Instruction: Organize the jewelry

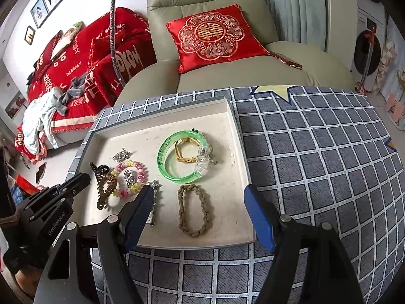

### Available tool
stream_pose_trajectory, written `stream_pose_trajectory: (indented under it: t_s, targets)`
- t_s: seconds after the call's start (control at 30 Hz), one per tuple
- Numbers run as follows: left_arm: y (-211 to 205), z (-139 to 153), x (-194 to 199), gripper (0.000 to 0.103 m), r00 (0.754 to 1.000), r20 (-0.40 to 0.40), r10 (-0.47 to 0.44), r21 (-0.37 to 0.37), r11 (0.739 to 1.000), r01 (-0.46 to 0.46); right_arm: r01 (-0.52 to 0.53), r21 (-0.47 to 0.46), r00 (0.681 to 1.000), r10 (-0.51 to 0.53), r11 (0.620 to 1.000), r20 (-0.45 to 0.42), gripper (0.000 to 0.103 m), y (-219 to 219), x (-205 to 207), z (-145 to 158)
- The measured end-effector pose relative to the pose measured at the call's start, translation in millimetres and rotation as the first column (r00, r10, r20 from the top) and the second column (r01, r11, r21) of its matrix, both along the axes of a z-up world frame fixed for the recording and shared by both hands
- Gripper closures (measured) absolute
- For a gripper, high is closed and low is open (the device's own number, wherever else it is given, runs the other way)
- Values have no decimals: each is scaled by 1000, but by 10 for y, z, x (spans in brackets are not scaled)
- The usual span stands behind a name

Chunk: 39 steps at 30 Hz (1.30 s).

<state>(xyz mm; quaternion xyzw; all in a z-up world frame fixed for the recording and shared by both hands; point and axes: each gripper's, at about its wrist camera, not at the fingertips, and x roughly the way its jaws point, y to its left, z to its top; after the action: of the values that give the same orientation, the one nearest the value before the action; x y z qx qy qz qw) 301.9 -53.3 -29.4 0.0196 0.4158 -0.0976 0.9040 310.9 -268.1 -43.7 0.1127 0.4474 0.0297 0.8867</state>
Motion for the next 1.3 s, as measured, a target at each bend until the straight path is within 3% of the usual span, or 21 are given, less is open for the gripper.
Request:
stream_pose_trajectory:
  t_s: [0.27,0.3,0.33,0.53,0.77,0.8,0.87,1.3]
  targets:
    - [19,70,-6,81,1000,21,15,-15,1000,-15,16,0,1000,-16,1000,17,27,-92,-39,60]
    - [26,82,-11,64,999,27,17,-14,1000,-17,18,2,1000,-18,1000,19,27,-101,-42,61]
    - [30,83,-13,0,999,27,21,-8,1000,-20,19,3,1000,-20,1000,20,27,-105,-40,60]
    - [21,-208,241,0,998,42,44,-11,999,-43,30,-6,999,-30,1000,34,22,-115,-55,57]
    - [-146,-582,553,0,992,107,63,87,994,-73,-6,-30,999,7,1000,34,16,-1,-59,23]
    - [-162,-660,587,0,992,107,66,88,993,-76,-13,-39,999,15,999,33,14,30,-65,6]
    - [-182,-805,670,0,993,100,68,79,994,-76,-25,-43,999,27,999,40,1,86,-87,-22]
    - [-285,-1432,1131,0,993,87,84,64,994,-90,-45,-117,998,51,992,45,0,255,-260,-34]
